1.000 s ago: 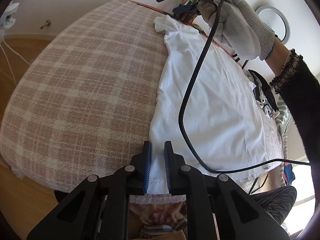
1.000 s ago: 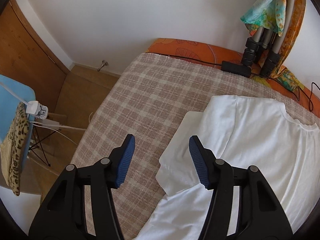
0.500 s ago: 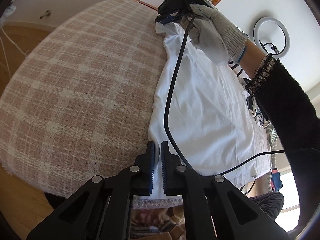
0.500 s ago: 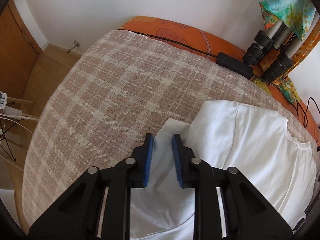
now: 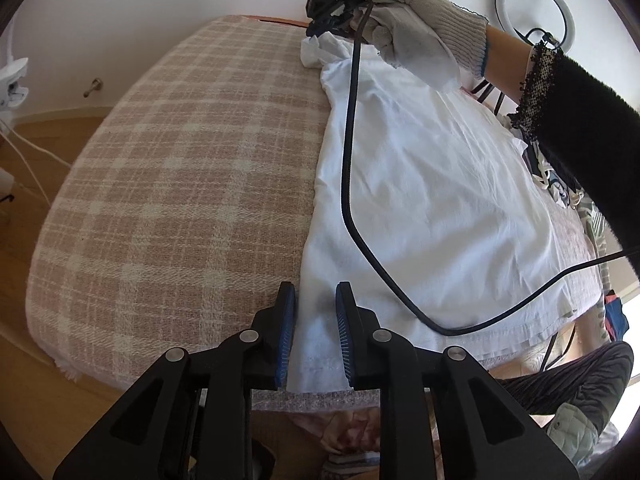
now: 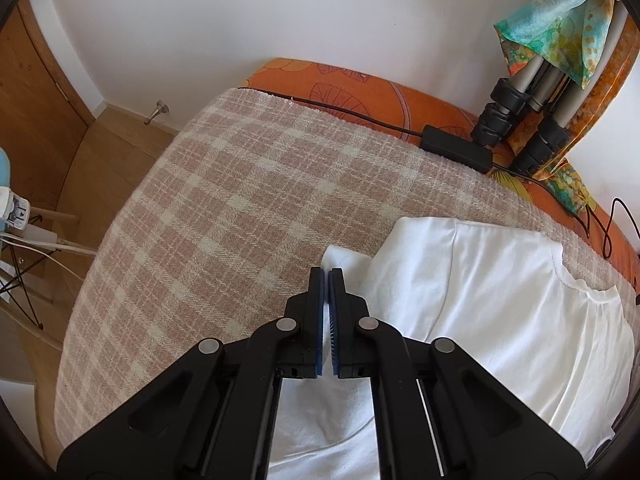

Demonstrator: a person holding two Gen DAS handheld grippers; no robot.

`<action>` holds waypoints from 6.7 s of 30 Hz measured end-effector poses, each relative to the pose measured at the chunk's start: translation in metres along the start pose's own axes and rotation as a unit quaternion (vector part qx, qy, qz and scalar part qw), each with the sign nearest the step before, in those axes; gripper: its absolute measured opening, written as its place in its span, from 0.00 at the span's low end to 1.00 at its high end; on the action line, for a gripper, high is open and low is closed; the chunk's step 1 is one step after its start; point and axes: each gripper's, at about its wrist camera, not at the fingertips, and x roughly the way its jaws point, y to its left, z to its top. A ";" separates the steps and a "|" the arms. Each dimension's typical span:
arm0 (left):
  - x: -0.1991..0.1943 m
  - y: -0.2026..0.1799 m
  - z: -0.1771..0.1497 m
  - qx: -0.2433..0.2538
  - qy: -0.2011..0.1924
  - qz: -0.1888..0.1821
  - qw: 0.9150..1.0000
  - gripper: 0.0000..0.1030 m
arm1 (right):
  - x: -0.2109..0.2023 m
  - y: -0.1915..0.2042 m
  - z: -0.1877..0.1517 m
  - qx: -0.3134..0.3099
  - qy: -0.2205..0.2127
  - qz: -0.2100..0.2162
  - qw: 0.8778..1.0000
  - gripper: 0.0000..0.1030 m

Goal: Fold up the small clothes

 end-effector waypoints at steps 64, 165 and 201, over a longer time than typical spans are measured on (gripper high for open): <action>-0.011 -0.183 -0.011 0.227 -0.044 -0.143 0.962 0.24 | -0.284 -0.255 -0.277 0.143 -0.183 0.020 0.972 0.58; 0.042 -0.302 -0.047 0.195 -0.012 -0.222 0.955 0.04 | -0.137 -0.394 -0.292 0.268 -0.086 0.109 0.953 0.05; 0.072 -0.364 -0.080 0.393 -0.003 -0.093 0.915 0.29 | -0.258 -0.442 -0.370 0.194 -0.190 0.183 0.945 0.60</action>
